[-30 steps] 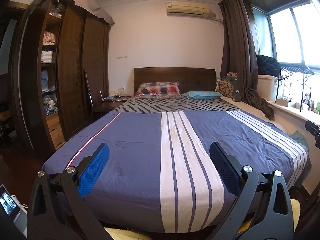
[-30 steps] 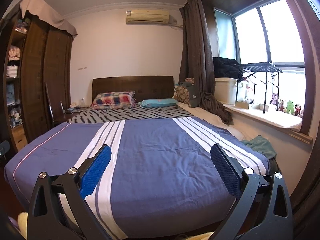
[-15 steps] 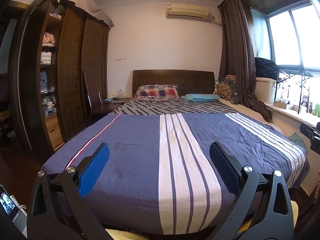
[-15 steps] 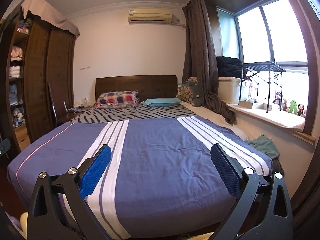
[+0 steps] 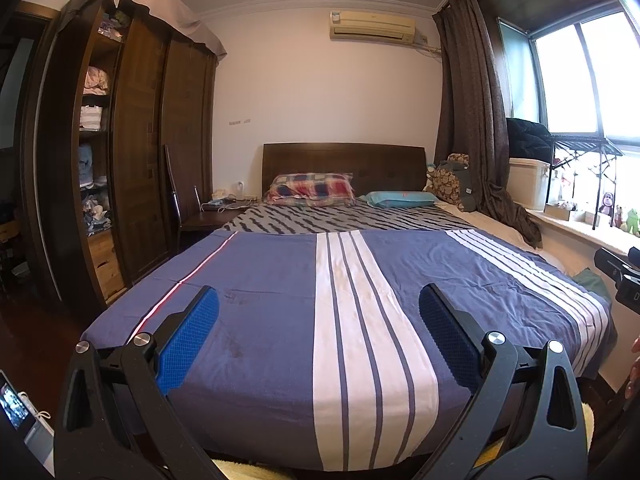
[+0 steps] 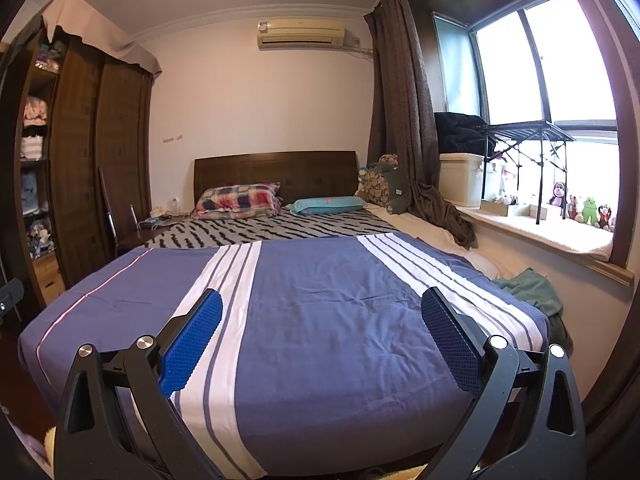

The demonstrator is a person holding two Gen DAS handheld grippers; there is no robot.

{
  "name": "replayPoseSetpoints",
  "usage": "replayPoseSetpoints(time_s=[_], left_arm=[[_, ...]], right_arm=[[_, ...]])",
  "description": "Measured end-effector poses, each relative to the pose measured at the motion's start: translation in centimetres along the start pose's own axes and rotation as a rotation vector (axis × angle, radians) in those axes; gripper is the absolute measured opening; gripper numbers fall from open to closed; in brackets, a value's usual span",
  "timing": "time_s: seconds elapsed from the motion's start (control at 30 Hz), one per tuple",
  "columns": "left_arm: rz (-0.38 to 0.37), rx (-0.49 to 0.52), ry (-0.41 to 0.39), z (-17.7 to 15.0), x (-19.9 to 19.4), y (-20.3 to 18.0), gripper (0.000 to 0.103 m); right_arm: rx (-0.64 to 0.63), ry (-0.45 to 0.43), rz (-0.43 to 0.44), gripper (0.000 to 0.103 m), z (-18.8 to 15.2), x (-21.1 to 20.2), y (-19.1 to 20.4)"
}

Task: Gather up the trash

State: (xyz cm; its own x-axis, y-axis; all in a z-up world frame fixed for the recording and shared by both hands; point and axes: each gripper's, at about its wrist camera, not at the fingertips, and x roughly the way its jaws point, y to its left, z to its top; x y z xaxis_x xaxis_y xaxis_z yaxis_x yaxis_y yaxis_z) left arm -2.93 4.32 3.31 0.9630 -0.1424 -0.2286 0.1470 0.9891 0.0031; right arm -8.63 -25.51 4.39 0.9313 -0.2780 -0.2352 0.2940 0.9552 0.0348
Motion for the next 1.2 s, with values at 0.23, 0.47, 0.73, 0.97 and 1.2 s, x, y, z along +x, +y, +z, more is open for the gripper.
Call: replayPoseSetpoints(time_s=[0.23, 0.47, 0.73, 0.97, 1.2], left_arm=[[-0.003, 0.003, -0.001, -0.02, -0.07, -0.08, 0.095], [-0.008, 0.003, -0.006, 0.06, -0.21, -0.04, 0.095], [-0.010, 0.003, -0.010, 0.12, -0.35, 0.04, 0.095], [-0.008, 0.002, -0.011, 0.19, -0.39, 0.11, 0.095], [-0.005, 0.002, -0.010, 0.29, -0.37, 0.08, 0.095]], right_arm=[[0.003, 0.003, 0.005, 0.100, -0.04, 0.13, -0.03], [0.008, -0.001, 0.006, 0.100, -0.14, -0.05, 0.01], [0.008, 0.002, 0.012, 0.100, -0.20, -0.09, 0.01], [0.008, 0.006, 0.015, 0.100, -0.10, -0.08, 0.35], [0.008, 0.006, 0.019, 0.100, -0.06, -0.12, 0.40]])
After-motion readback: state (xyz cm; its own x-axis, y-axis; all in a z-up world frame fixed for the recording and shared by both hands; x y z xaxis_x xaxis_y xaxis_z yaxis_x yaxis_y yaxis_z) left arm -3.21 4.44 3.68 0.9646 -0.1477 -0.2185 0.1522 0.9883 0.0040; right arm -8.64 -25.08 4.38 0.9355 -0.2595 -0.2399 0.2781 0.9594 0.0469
